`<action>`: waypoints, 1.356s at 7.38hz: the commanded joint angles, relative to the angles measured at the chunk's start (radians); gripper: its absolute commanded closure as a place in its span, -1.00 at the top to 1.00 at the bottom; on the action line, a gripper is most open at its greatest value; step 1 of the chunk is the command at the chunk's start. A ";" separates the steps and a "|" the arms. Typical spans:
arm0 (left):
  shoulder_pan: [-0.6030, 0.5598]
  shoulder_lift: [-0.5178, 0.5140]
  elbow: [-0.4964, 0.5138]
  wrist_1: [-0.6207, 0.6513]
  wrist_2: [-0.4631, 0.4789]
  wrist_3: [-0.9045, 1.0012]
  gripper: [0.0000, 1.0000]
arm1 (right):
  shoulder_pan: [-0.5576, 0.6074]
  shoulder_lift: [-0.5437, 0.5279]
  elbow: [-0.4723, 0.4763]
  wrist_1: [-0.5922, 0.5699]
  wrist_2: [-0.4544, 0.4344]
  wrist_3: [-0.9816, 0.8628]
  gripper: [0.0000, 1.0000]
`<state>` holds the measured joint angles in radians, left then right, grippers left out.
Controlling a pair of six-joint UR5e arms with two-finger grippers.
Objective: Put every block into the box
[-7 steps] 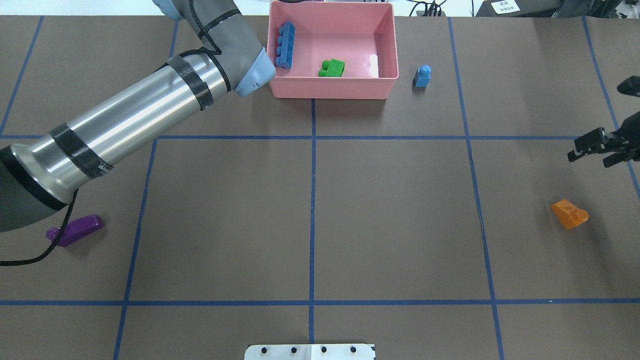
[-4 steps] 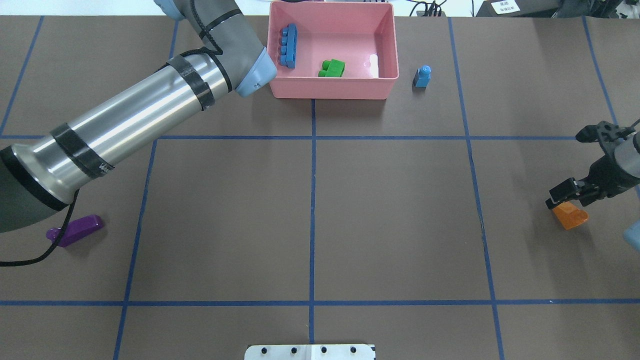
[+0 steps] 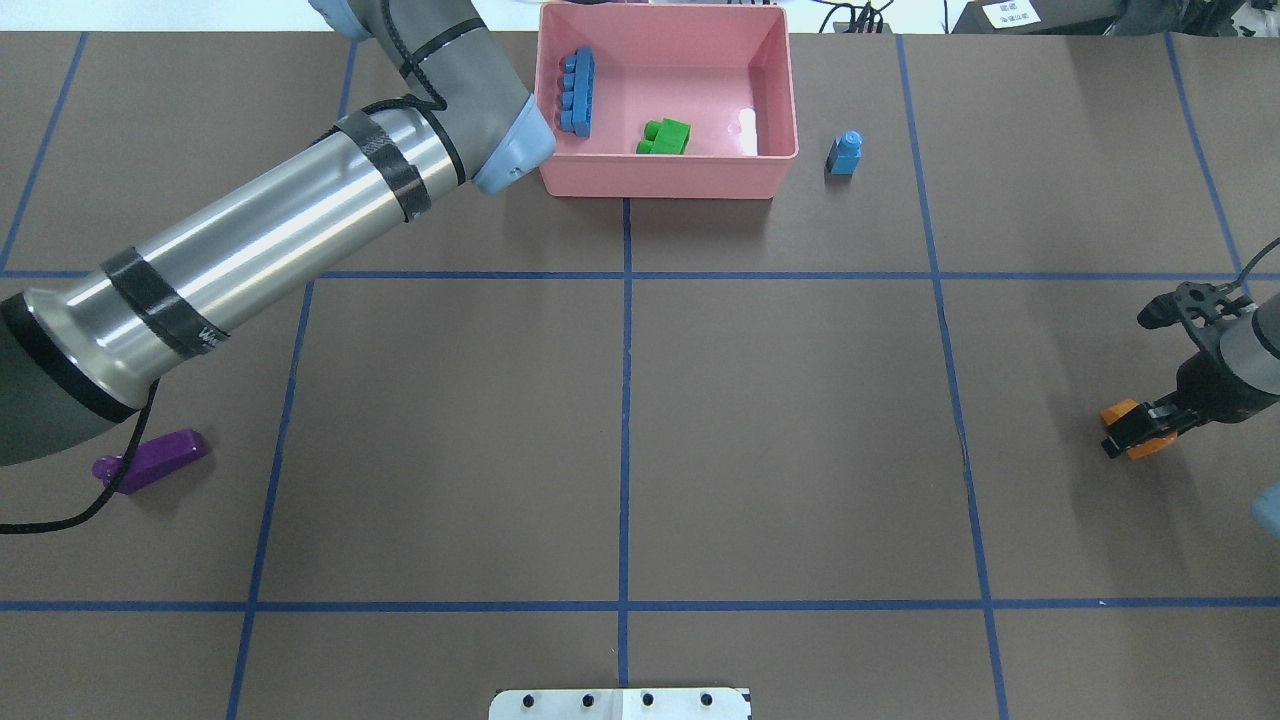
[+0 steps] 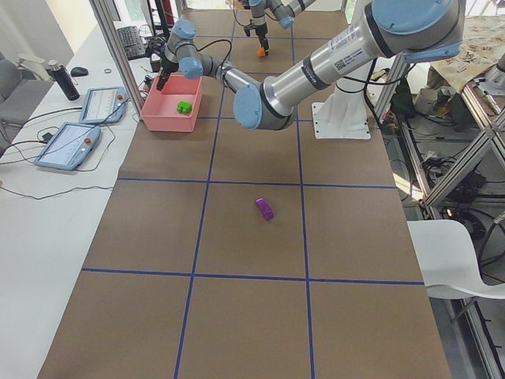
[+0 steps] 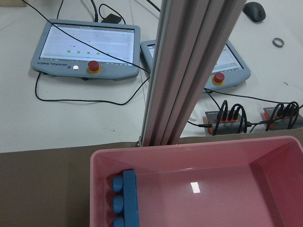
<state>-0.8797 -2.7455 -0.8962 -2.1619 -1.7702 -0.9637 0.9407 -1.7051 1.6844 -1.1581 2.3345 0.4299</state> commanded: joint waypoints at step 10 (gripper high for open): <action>-0.033 1.091 -0.853 0.278 -0.195 0.939 0.98 | 0.110 0.935 -0.450 -0.338 -0.042 0.495 -1.00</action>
<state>-0.9113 -1.8067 -1.6687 -1.8867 -1.9645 -0.1341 1.0536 -0.9292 1.3729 -1.5019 2.3187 0.8528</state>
